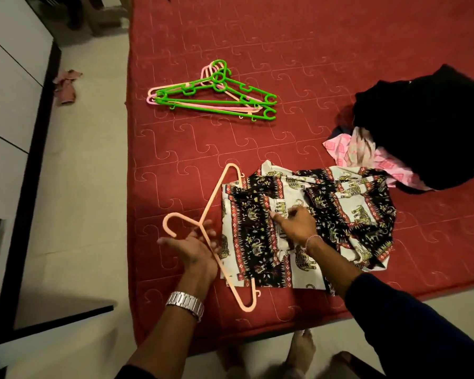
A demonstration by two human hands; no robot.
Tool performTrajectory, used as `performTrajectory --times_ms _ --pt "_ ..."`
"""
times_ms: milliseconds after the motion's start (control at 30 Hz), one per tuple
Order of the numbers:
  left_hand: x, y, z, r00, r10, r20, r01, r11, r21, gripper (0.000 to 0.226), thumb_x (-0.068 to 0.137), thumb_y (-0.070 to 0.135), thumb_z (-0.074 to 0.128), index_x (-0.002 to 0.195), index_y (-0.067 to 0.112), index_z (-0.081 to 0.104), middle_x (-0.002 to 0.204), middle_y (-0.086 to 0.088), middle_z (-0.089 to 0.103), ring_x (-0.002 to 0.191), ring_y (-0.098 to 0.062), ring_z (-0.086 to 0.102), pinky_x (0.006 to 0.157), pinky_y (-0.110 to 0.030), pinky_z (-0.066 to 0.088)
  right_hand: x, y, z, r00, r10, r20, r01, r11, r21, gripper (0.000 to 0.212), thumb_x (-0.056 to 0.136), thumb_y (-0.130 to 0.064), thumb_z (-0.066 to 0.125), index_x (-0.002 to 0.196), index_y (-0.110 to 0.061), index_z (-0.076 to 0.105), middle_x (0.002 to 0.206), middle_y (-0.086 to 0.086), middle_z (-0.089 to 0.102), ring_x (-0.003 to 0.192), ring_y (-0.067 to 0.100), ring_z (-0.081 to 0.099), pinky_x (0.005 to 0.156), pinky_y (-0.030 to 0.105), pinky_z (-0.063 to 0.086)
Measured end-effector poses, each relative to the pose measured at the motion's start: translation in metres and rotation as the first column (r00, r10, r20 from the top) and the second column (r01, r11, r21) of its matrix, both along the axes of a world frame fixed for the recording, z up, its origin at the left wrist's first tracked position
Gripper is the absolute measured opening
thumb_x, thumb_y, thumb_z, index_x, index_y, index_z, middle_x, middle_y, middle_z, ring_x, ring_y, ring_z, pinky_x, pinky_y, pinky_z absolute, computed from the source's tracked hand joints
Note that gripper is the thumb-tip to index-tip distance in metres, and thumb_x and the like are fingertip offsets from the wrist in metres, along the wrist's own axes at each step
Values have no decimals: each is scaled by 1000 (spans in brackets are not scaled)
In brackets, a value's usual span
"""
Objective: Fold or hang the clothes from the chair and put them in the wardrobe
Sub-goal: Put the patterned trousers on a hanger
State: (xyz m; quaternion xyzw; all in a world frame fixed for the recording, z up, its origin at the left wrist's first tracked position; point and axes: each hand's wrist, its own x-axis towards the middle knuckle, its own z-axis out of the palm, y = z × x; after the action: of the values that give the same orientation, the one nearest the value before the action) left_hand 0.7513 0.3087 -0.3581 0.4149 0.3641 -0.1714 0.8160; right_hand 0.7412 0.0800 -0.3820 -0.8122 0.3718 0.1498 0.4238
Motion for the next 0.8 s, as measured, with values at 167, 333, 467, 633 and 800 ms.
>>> performTrajectory --times_ms 167,333,467,633,800 --pt "18 10 -6 990 -116 83 90 960 264 65 96 67 40 92 9 69 58 6 35 43 -5 26 35 -19 21 -3 -5 10 1000 -9 -3 10 971 239 40 97 -38 62 109 -1 54 66 -1 49 42 5 39 40 18 35" --pt "36 26 -16 983 -161 87 114 911 397 34 105 37 46 94 13 68 62 7 38 45 -3 29 36 -17 25 -16 -4 19 983 -164 84 113 895 432 51 98 -30 60 139 -7 39 80 10 58 53 7 41 46 23 34" --pt "41 32 -14 979 -176 106 112 892 438 31 107 34 43 93 15 64 60 7 39 43 -2 31 36 -16 26 -18 -15 20 951 -240 193 160 920 358 50 97 -26 62 138 -13 38 98 6 55 67 10 50 49 18 44" --pt "47 27 -17 979 -186 89 115 850 513 30 106 34 45 87 16 60 60 6 41 42 -3 32 36 -18 28 -29 -38 16 941 -240 237 185 955 232 64 98 -27 60 152 -6 33 150 18 42 130 31 48 106 43 46" --pt "60 27 -21 978 -194 82 111 806 582 30 106 36 46 86 18 59 64 4 41 47 -7 33 36 -18 29 -37 -60 19 901 -348 259 289 927 238 67 97 -28 62 152 -4 32 154 19 39 138 33 42 113 44 39"
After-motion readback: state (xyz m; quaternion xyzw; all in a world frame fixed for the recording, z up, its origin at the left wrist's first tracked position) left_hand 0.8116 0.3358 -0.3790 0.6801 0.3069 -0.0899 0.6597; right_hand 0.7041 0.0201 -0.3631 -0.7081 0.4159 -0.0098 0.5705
